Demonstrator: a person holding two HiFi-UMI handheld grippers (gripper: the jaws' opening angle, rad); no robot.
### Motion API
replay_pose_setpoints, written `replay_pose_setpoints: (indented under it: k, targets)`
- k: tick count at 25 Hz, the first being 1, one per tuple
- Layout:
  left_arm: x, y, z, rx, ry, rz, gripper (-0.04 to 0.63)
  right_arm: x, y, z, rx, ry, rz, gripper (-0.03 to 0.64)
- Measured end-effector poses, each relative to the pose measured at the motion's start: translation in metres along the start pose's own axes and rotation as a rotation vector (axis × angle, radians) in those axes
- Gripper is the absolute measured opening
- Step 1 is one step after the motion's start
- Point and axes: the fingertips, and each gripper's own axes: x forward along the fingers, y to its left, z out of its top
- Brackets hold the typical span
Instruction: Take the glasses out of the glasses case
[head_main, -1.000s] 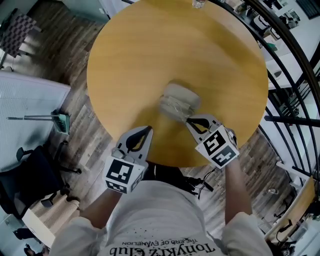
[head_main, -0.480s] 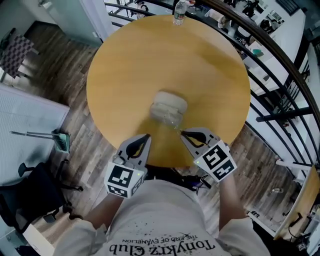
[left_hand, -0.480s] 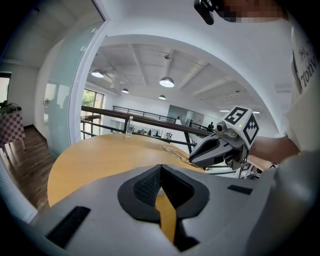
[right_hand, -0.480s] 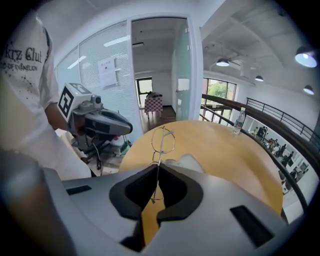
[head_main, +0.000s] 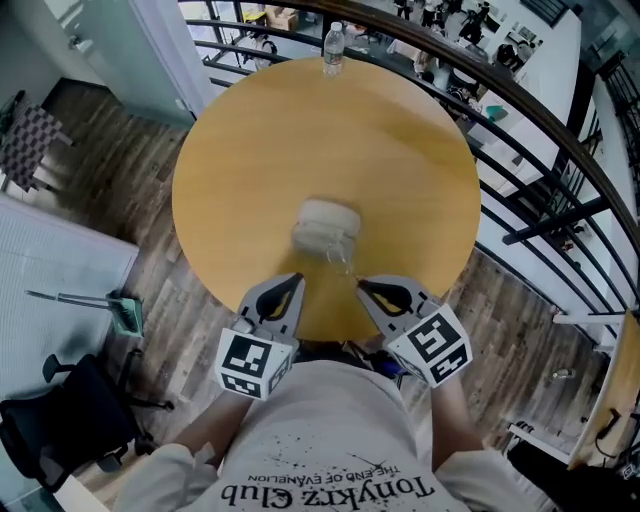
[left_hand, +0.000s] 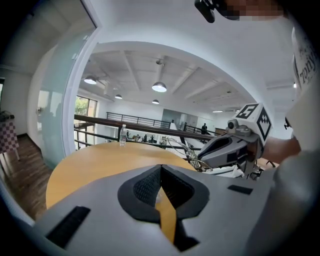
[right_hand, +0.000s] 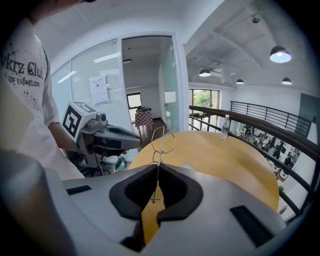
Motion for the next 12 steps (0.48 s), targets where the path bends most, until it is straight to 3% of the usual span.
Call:
replay_pose_setpoints:
  k: [6, 12]
  targets:
    - [-0.008, -0.008, 0.017, -0.008, -0.023, -0.02, 0.025, -0.019, 0.011, 0.017, 0.141, -0.115, -0.017, 0.032]
    - [-0.006, -0.015, 0.021, 0.0, -0.033, -0.026, 0.025, -0.025, 0.008, 0.024, 0.174, -0.157, -0.035, 0.033]
